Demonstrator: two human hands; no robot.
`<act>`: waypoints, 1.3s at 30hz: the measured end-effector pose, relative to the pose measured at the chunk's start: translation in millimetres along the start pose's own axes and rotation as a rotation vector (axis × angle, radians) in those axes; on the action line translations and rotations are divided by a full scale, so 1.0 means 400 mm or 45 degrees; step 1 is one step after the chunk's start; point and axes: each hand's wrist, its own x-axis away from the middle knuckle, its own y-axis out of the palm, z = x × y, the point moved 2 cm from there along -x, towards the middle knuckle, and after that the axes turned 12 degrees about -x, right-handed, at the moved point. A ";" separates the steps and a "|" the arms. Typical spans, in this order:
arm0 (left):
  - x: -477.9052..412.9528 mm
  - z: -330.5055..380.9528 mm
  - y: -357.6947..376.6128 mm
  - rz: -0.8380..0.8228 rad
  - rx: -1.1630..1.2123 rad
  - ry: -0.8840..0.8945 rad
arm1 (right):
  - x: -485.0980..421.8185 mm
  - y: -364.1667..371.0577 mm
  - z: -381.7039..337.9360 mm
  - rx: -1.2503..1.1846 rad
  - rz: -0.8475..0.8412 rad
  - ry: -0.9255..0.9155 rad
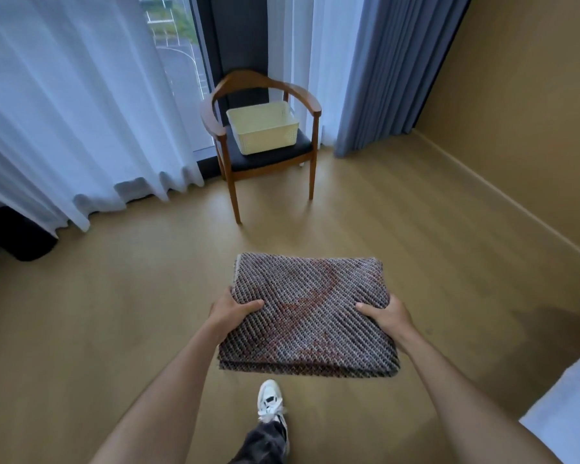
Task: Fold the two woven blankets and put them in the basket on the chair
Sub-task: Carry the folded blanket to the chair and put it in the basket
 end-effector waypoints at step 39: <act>-1.258 0.845 -0.260 0.137 0.115 -0.197 | -1.382 0.276 -0.998 0.234 -0.219 -0.012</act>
